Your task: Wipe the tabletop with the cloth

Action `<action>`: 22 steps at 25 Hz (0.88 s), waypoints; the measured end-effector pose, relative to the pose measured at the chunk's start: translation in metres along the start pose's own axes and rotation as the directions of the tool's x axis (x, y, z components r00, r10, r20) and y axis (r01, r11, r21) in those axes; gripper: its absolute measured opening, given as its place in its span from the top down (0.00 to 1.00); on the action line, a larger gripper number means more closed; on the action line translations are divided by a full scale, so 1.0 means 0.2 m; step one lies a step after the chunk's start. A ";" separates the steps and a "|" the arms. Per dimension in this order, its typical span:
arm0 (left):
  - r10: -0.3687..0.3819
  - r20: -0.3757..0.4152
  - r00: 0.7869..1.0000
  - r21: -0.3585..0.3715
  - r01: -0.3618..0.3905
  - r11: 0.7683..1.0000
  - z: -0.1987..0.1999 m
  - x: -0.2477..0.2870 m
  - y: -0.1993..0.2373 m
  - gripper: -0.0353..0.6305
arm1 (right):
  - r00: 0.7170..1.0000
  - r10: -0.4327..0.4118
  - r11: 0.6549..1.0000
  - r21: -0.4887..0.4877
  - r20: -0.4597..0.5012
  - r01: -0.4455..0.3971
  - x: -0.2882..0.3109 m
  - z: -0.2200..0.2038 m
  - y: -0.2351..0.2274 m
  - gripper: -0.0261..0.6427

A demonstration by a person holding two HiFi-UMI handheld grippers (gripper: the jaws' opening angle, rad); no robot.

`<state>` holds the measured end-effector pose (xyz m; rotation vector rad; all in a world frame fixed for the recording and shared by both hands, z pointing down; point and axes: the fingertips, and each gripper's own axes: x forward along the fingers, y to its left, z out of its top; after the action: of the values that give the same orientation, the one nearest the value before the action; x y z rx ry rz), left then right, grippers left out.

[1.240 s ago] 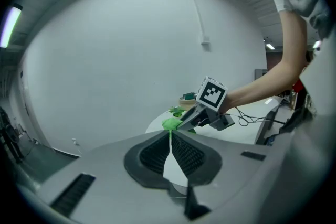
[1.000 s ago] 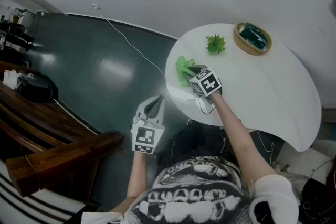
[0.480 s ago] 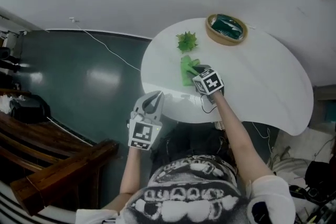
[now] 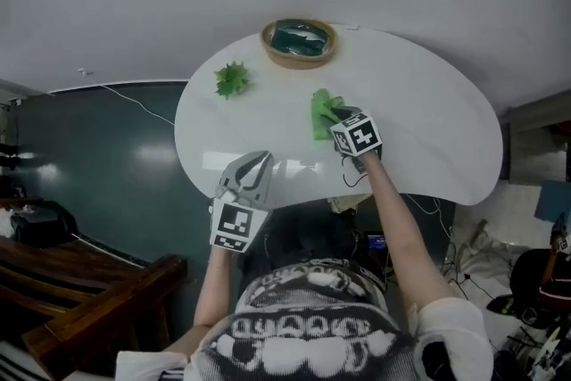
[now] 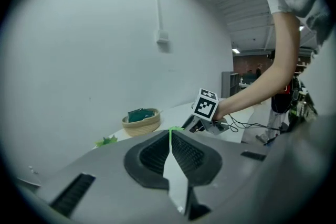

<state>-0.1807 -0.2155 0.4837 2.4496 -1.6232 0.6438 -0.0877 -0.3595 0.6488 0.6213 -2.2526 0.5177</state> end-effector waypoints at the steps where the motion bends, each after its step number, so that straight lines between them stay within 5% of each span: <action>1: -0.014 0.004 1.000 0.006 0.014 1.000 0.03 0.05 -0.06 0.93 | 1.000 -0.018 1.000 0.013 0.002 0.018 -0.06 -0.05 -0.09 0.78; 11: -0.132 0.041 0.990 0.067 0.129 0.989 0.35 0.47 -0.72 0.93 | 0.979 -0.202 0.968 0.149 -0.004 0.200 -0.72 -0.60 -0.93 0.78; 22: -0.242 0.039 0.969 0.121 0.236 0.964 0.54 0.76 -1.32 0.93 | 0.920 -0.386 0.877 0.281 -0.071 0.390 -1.46 -1.25 -1.63 0.78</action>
<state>0.1375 -0.2711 0.4826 2.7109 -1.3088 0.6563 0.4135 -0.4074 0.6548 1.1872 -1.9765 0.6478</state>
